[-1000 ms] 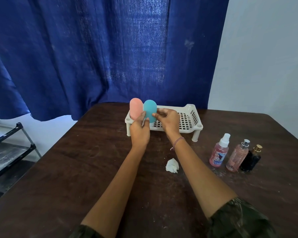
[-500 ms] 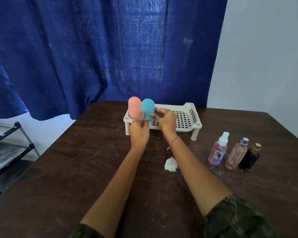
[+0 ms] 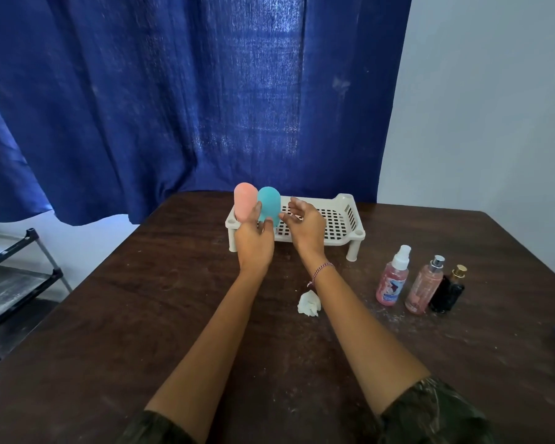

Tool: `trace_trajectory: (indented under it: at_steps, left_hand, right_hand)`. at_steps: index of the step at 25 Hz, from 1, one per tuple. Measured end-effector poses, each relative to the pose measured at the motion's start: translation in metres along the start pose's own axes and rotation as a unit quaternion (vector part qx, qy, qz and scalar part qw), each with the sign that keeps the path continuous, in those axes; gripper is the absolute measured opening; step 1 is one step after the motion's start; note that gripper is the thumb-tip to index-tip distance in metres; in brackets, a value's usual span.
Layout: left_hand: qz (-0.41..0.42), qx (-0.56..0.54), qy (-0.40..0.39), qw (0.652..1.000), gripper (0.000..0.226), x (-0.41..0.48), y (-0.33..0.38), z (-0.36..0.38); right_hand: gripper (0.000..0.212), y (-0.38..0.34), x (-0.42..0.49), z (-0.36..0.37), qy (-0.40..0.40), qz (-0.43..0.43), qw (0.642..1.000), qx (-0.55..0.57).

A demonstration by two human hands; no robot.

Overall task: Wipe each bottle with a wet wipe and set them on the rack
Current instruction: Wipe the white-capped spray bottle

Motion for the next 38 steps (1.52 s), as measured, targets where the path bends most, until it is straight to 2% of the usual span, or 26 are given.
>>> trace_trajectory:
  at_steps: [5, 9, 12, 17, 22, 25, 31, 33, 35, 38]
  left_hand:
    - [0.021, -0.002, 0.003, 1.0, 0.043, -0.015, 0.012, 0.008]
    - [0.035, -0.013, -0.025, 0.999, 0.042, -0.034, 0.028, 0.022]
    - [0.055, -0.036, -0.063, 0.996, 0.041, -0.05, 0.043, 0.038]
    - [0.092, -0.024, -0.12, 0.988, 0.038, -0.077, 0.069, 0.072]
    - [0.097, -0.039, -0.181, 0.978, 0.035, -0.099, 0.082, 0.115]
    - [0.101, -0.032, -0.213, 0.971, 0.037, -0.106, 0.087, 0.137]
    - [0.106, -0.003, -0.256, 0.961, 0.039, -0.109, 0.083, 0.158]
    - [0.091, -0.001, -0.264, 0.96, 0.042, -0.109, 0.077, 0.161]
    - [0.086, -0.007, -0.269, 0.959, 0.044, -0.108, 0.073, 0.162]
    - [0.097, -0.002, -0.271, 0.958, 0.043, -0.103, 0.072, 0.159]
  right_hand:
    - [0.043, -0.011, -0.023, -0.021, 0.016, -0.023, 1.0, 0.01]
    - [0.041, -0.028, -0.046, -0.042, 0.029, -0.058, 0.998, -0.007]
    - [0.037, -0.046, -0.066, -0.065, 0.049, -0.11, 0.988, -0.093]
    - [0.028, -0.065, -0.088, -0.114, 0.087, -0.165, 0.941, -0.283]
    - [0.02, -0.051, -0.09, -0.164, 0.054, -0.099, 0.918, -0.379]
    - [0.018, -0.035, -0.093, -0.188, 0.023, -0.044, 0.931, -0.361]
    - [0.025, -0.014, -0.085, -0.174, -0.095, 0.031, 0.894, -0.436]
    - [0.022, -0.005, -0.085, -0.177, -0.083, 0.042, 0.907, -0.411]
    - [0.02, -0.007, -0.089, -0.18, -0.043, 0.016, 0.925, -0.377]
    - [0.022, -0.006, -0.088, -0.178, -0.049, 0.02, 0.927, -0.371]
Point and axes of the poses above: each hand's wrist, its own x-axis towards the middle knuckle, its own z-axis out of the palm, y = z × x, the point moved 10 cm from there along x, towards the middle knuckle, and after that the axes turned 9 degrees about -y, right-handed, at the moved point
